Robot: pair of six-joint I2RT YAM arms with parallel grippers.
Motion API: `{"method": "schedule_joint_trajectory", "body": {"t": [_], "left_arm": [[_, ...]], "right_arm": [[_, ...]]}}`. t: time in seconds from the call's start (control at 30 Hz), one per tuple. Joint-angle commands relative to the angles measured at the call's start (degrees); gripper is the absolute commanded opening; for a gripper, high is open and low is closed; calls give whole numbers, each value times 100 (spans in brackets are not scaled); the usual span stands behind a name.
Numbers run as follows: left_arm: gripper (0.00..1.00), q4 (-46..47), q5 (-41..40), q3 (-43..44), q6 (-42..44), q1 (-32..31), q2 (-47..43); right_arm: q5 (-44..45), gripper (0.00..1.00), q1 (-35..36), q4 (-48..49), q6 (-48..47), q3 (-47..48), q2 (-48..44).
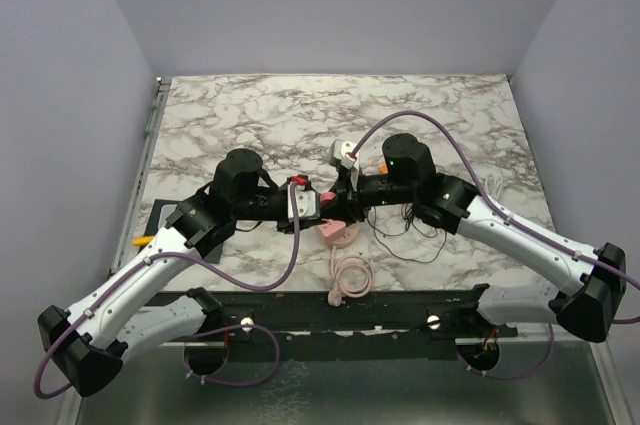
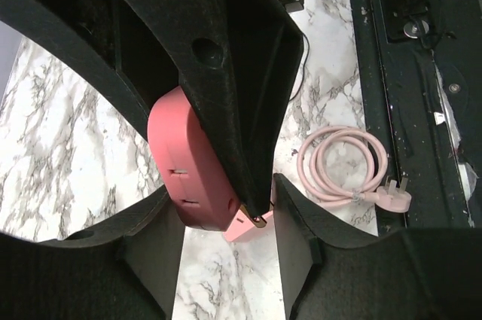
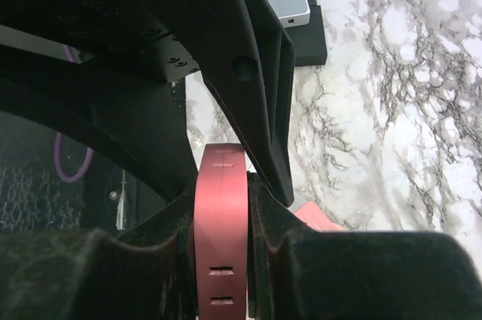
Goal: Insert the plug
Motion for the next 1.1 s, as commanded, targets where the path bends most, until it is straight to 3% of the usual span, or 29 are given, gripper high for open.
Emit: {"method": "schedule_joint_trajectory", "body": {"t": [0.0,0.4,0.63,0.8,1.07], "left_arm": [[45,-202,291,182,245,-17,-16],[17,-748,377,203,1058,-16,2],[14,-912,389,170,1318,-14,-55],[2,-975,364,174,1489,-14,-104],[0,-986,295,186,1567,-12,-113]], "right_arm": [[-399,4,-7,187,-38,-148,-250],[-422,4,-162,175,9,-104,-395],[-460,4,-278,52,-35,-66,-460],[-620,4,-340,-212,-137,54,-430],[-674,6,-384,-554,-268,177,-406]]}}
